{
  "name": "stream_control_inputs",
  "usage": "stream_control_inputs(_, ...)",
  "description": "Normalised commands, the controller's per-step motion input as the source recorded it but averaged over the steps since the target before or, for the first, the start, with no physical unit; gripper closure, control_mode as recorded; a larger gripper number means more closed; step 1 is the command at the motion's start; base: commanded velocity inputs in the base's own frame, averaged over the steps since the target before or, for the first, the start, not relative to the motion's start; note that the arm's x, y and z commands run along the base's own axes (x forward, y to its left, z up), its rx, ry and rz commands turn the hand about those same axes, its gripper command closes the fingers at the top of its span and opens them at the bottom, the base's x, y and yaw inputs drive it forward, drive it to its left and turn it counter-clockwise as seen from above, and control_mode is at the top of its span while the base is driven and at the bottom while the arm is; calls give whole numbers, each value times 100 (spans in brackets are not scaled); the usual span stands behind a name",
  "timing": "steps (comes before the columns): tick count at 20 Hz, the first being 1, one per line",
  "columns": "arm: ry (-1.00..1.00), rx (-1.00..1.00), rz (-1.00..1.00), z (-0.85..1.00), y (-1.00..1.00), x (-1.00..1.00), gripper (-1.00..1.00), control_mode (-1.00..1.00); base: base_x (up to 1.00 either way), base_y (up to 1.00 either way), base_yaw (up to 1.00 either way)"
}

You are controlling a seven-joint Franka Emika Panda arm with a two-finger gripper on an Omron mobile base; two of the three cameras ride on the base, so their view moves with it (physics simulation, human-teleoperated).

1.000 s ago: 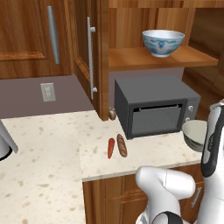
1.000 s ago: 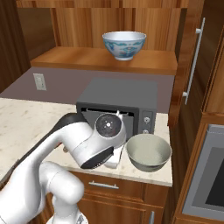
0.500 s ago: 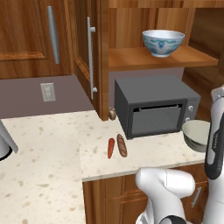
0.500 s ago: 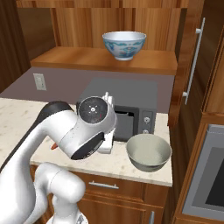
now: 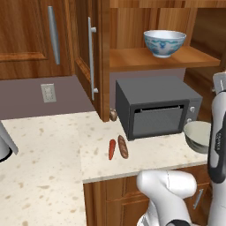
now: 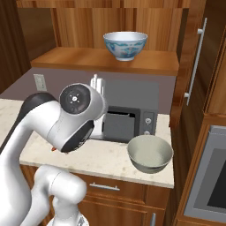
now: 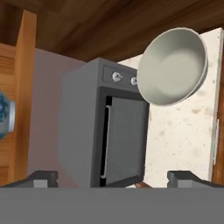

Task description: Pick both bowls and place them on the counter. Then place the carrot in one bowl and place the baguette in the other bowl.

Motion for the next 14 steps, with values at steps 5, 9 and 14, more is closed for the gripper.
stream_control_inputs(5, -5, 0, 0, 57, 15, 11, -100, -100, 0, 0, 0)
stream_control_inputs(9, -1, 0, 0, 53, 15, 24, -100, -100, 0, 0, 0)
stream_control_inputs(14, -5, 0, 4, 45, 7, 33, -100, -100, 0, 0, 0)
